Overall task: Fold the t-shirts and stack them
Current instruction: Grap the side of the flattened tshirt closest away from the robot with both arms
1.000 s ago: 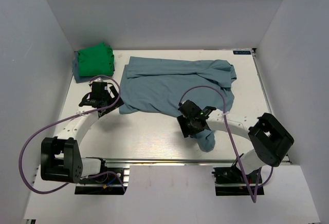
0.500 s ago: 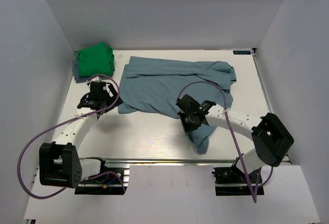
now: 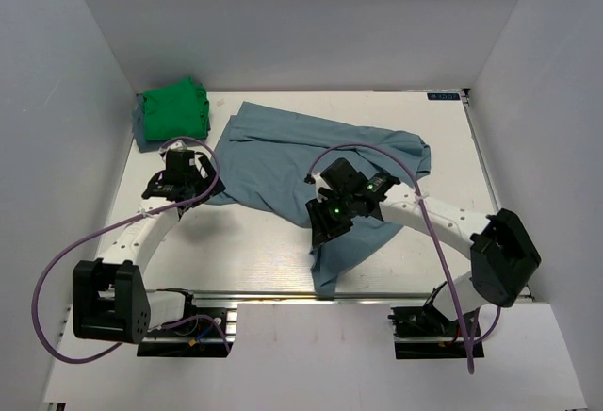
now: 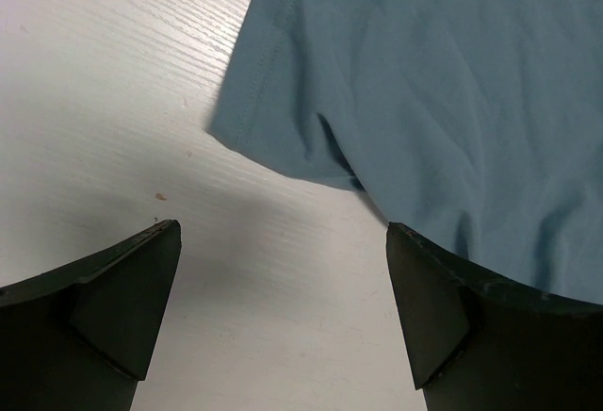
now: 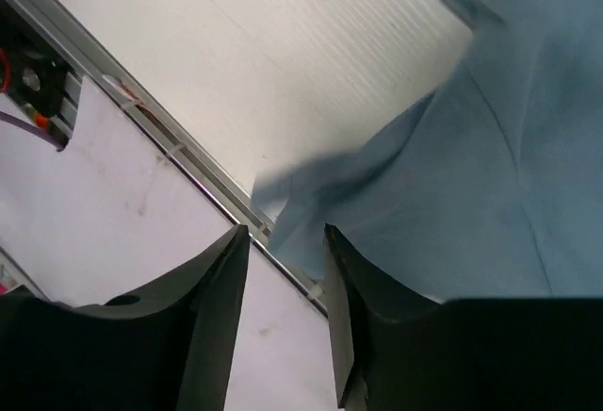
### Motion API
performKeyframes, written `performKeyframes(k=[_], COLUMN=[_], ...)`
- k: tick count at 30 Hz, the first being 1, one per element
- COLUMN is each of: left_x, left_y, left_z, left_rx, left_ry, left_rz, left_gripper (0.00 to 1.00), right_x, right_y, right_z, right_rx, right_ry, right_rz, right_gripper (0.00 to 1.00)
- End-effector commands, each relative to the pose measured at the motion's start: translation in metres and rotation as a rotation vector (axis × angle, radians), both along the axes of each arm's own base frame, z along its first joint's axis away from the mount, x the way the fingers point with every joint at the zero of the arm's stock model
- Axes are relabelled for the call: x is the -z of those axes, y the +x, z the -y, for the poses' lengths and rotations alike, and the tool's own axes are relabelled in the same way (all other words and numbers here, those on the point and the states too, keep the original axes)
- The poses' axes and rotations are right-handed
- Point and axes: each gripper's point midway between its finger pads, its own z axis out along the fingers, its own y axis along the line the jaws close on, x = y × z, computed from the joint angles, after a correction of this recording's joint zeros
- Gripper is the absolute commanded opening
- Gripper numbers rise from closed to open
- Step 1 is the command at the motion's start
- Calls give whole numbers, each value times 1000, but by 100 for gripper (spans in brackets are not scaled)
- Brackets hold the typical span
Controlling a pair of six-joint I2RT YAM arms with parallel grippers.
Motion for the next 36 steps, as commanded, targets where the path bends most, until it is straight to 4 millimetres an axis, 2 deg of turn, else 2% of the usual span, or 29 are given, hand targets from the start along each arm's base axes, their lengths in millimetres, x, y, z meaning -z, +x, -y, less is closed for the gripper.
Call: performKeyframes(k=[1, 3, 5, 6, 7, 9, 10, 11, 12, 13, 14, 15, 16, 18, 22, 23, 25, 26, 28, 29, 31, 32, 33, 35, 36], left_x=[0, 0, -3, -6, -11, -19, -24, -32, -35, -44, -44, -41, -34, -39, -26, -22, -4, 7, 21, 24, 34, 40, 42, 49, 46], left_y=[4, 3, 4, 6, 6, 7, 7, 0, -8, -7, -17, -23, -33, -44, -65, -78, -80, -91, -97, -108, -108, -110, -106, -114, -112], left_z=[2, 6, 12, 15, 20, 46, 56, 81, 98, 110, 121, 127, 136, 154, 190, 207, 220, 227, 240, 250, 251, 251, 248, 255, 262], left_rx=[20, 43, 77, 110, 137, 275, 346, 468, 552, 606, 681, 710, 744, 818, 931, 991, 1008, 1026, 1064, 1106, 1092, 1084, 1062, 1089, 1102], left_ry=[-2, -12, -31, -33, -48, -119, -141, -222, -256, -283, -306, -311, -317, -372, -374, -378, -356, -336, -315, -317, -272, -238, -203, -201, -205], left_rz=[3, 1, 8, 30, 55, 127, 164, 194, 220, 260, 266, 257, 245, 287, 250, 231, 169, 106, 65, 54, 33, 4, 13, -2, 15], left_gripper=[100, 100, 100, 100, 100, 100, 100, 100, 100, 100, 100, 100, 100, 100, 100, 100, 98, 98, 97, 94, 89, 85, 83, 79, 77], right_x=[-5, -10, -11, -11, -16, -25, -8, -21, -18, 0, -4, 6, 10, 22, 36, 35, 43, 42, 47, 47, 51, 48, 50, 49, 47], right_y=[7, 6, 7, 8, 18, 26, 37, 41, 44, 39, 48, 49, 48, 50, 68, 74, 84, 89, 100, 105, 109, 119, 116, 117, 116], right_z=[-28, -44, -47, -46, -38, -26, -3, 6, 17, 41, 57, 74, 83, 106, 126, 123, 121, 118, 122, 121, 117, 112, 105, 99, 85], right_rx=[-104, -160, -182, -179, -137, -69, 24, 106, 153, 197, 289, 327, 344, 412, 505, 513, 540, 547, 593, 610, 606, 618, 590, 558, 521], right_ry=[101, 186, 205, 197, 172, 148, 39, 43, 9, -90, -129, -188, -216, -289, -381, -376, -392, -384, -397, -386, -356, -314, -278, -241, -173], right_rz=[7, -2, 5, 17, 92, 157, 208, 236, 244, 229, 283, 288, 292, 312, 325, 334, 320, 321, 323, 325, 312, 328, 302, 302, 283], right_gripper=[45, 50, 57, 59, 61, 66, 68, 68, 70, 70, 71, 72, 74, 76, 78, 78, 78, 78, 79, 79, 79, 79, 79, 79, 79])
